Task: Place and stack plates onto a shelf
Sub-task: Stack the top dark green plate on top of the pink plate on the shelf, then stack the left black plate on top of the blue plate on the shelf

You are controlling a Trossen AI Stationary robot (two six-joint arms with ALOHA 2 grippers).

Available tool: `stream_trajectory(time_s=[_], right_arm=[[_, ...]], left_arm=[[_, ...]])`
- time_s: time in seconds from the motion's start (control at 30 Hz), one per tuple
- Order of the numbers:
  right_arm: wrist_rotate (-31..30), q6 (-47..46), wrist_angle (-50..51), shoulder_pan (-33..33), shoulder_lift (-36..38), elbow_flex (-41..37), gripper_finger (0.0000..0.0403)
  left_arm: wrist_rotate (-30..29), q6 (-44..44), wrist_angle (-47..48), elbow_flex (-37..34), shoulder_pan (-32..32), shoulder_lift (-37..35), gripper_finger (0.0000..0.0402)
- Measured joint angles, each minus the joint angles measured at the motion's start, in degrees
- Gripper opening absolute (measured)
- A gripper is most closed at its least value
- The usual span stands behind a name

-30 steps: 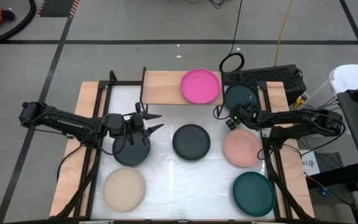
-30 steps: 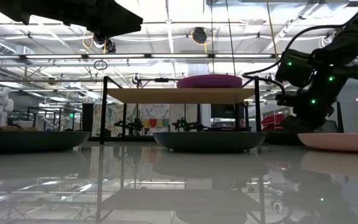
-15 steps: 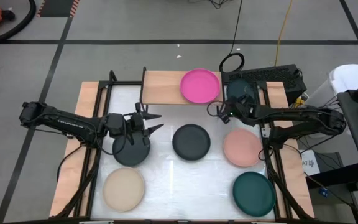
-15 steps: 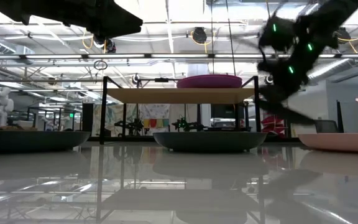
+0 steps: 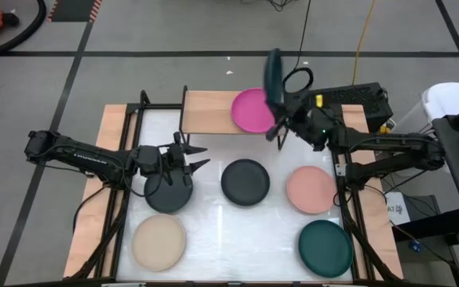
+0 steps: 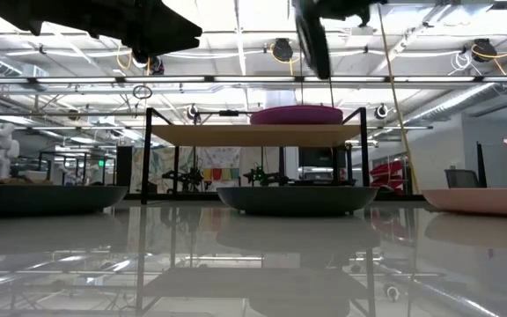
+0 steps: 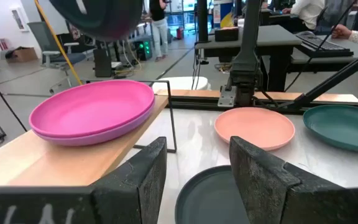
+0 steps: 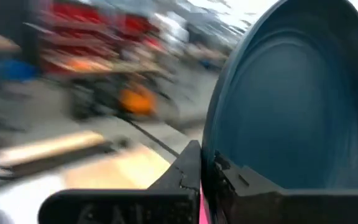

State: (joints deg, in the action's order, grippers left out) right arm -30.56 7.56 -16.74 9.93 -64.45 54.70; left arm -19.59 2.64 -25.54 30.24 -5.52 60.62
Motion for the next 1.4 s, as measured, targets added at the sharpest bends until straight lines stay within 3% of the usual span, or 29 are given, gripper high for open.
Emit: stream_trajectory(time_s=[0.1,0.43,0.97,1.17,1.4], right_arm=[[3.8,0.6,-3.8,-0.7,-2.1,0.0,0.0],[3.8,-0.8,6.9,-0.7,-10.8,-0.1,0.0011],[5.1,-1.2,5.0,-3.0,-7.6,-0.1,0.0129],[5.3,-0.9,0.1,-6.3,-3.7,0.0,0.0136],[5.3,-0.9,-0.3,-9.0,-4.3,-0.1,0.0133]], left_arm=[[0.0,-0.2,0.0,0.0,-0.4,0.0,0.0181],[0.0,0.1,0.1,0.0,-0.9,0.0,0.0181],[0.0,-2.7,3.1,0.0,-0.9,0.0,0.0181],[2.4,-7.1,11.0,0.2,-1.0,0.0,0.0181],[4.6,-15.1,33.2,5.2,-1.6,0.4,0.0181]])
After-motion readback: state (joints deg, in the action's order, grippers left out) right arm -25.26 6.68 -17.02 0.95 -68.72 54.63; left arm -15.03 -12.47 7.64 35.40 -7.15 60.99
